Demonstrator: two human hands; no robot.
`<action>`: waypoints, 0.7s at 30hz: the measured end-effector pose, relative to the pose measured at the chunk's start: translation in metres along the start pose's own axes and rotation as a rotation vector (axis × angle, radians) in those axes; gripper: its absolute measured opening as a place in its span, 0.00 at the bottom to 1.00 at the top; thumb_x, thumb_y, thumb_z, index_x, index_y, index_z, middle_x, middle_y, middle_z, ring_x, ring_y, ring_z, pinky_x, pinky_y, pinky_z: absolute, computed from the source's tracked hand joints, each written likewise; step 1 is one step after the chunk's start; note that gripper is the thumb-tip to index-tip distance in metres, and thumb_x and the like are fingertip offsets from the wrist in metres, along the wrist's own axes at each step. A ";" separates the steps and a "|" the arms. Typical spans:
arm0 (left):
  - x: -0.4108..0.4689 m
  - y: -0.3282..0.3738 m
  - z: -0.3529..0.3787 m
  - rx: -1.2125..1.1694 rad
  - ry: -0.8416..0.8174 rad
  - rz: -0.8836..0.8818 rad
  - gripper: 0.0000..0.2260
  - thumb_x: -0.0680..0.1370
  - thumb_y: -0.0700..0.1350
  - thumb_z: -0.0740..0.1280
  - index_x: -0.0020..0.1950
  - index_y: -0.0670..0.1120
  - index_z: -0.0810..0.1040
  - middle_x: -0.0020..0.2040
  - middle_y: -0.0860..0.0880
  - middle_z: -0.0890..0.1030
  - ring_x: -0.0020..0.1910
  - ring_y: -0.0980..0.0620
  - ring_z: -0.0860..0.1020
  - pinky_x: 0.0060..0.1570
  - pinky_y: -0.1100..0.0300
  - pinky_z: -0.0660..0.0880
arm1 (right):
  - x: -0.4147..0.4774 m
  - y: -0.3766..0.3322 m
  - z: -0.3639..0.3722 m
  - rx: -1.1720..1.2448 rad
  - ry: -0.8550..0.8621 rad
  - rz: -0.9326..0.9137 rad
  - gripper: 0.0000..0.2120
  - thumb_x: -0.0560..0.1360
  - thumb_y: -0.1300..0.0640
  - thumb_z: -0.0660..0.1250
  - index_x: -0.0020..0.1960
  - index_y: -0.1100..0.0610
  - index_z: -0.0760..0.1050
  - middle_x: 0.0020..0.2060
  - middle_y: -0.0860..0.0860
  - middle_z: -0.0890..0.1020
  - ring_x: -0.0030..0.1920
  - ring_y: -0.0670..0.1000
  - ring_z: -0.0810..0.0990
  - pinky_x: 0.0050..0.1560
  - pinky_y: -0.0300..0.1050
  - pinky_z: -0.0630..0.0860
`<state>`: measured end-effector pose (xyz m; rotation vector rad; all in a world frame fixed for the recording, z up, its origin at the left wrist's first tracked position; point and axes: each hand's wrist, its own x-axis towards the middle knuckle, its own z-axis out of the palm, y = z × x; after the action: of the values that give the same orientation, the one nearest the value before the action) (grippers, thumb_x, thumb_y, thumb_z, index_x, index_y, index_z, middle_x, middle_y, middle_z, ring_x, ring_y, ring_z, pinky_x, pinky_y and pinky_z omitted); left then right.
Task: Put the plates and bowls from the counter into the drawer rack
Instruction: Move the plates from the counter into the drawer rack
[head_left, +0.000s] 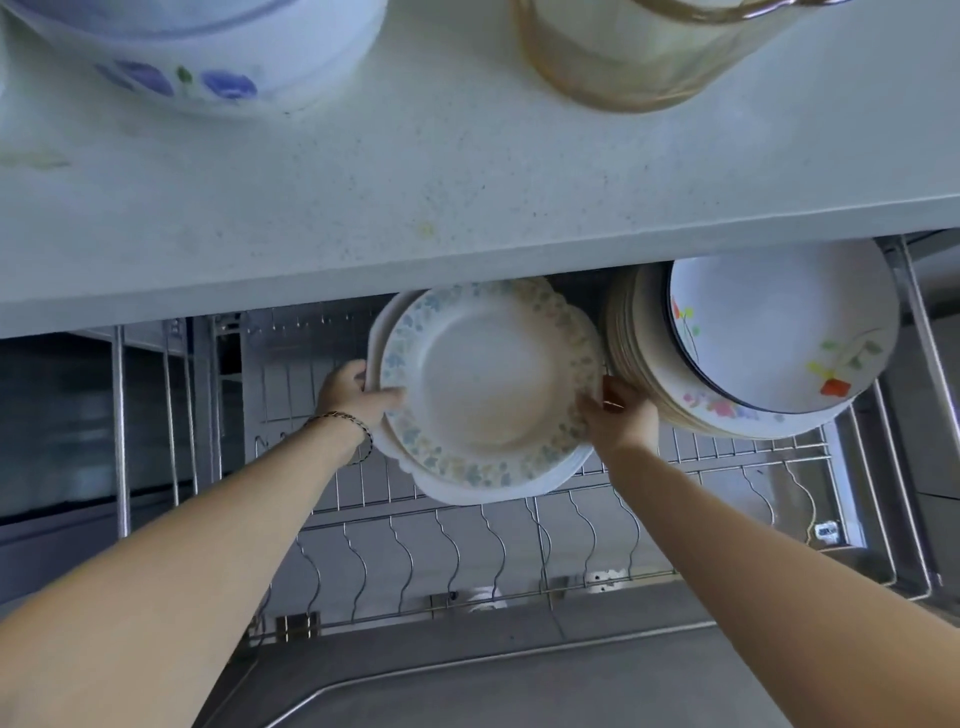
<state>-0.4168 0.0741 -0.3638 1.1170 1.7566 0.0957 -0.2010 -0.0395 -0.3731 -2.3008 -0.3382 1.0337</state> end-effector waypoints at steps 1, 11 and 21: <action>0.001 -0.003 0.002 -0.005 0.012 -0.005 0.17 0.71 0.36 0.71 0.59 0.39 0.75 0.53 0.43 0.81 0.49 0.47 0.78 0.51 0.57 0.74 | -0.001 0.000 0.001 0.043 0.002 0.003 0.10 0.71 0.66 0.66 0.52 0.63 0.80 0.41 0.53 0.79 0.43 0.52 0.76 0.46 0.43 0.71; 0.001 -0.014 0.011 -0.057 0.081 0.006 0.18 0.73 0.38 0.70 0.62 0.39 0.74 0.58 0.41 0.80 0.56 0.43 0.79 0.51 0.58 0.73 | -0.009 0.013 0.004 0.021 0.063 0.153 0.14 0.76 0.55 0.66 0.58 0.60 0.80 0.51 0.58 0.83 0.45 0.58 0.79 0.34 0.37 0.69; 0.004 -0.012 0.015 -0.050 0.178 -0.003 0.17 0.75 0.45 0.68 0.62 0.39 0.75 0.60 0.41 0.79 0.57 0.43 0.78 0.49 0.59 0.72 | -0.028 0.022 0.009 0.380 0.023 0.435 0.17 0.72 0.58 0.71 0.60 0.55 0.72 0.48 0.58 0.78 0.47 0.60 0.80 0.40 0.51 0.82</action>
<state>-0.4130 0.0637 -0.3800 1.0969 1.9027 0.2418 -0.2268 -0.0656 -0.3746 -2.0732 0.3595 1.1563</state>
